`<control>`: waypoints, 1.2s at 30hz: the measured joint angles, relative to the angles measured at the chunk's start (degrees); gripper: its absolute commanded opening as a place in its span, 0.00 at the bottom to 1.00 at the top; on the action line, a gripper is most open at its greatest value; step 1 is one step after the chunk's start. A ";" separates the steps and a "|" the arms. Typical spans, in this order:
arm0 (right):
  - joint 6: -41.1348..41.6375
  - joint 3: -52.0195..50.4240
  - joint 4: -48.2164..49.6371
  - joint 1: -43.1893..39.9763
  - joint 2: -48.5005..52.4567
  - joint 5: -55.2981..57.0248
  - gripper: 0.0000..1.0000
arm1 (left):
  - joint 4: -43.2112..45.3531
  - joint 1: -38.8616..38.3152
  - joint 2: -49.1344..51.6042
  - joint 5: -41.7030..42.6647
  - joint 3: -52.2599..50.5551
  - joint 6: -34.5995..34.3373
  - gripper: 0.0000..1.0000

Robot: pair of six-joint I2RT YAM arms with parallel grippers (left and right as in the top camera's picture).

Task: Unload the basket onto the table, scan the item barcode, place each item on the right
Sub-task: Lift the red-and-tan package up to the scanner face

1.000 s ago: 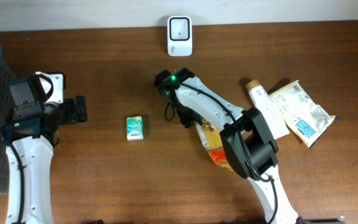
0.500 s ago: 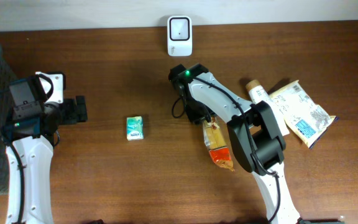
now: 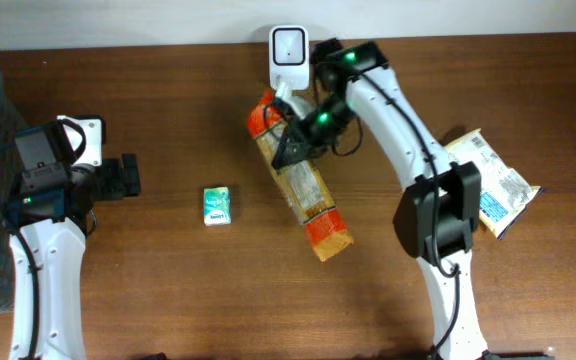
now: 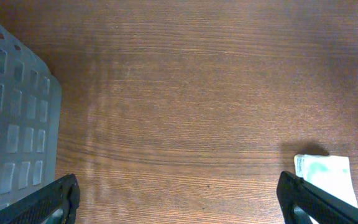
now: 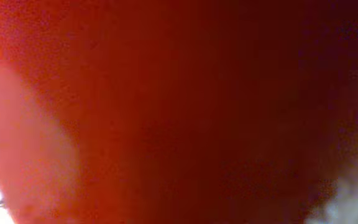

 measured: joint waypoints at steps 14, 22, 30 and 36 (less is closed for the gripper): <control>-0.39 0.00 -3.39 -11.17 0.00 -31.54 0.04 | 0.02 0.00 0.00 0.00 0.00 0.00 0.99; -0.02 0.00 -3.76 -11.54 0.00 -31.80 0.04 | 0.02 0.00 0.00 -0.02 0.00 0.00 0.99; -0.02 0.00 -3.76 -11.54 0.00 -31.80 0.04 | 0.02 0.00 0.00 -0.02 0.00 0.00 0.99; -0.44 0.24 3.48 -11.41 -0.02 -18.67 0.04 | 0.04 0.00 0.00 -0.02 0.00 0.00 0.99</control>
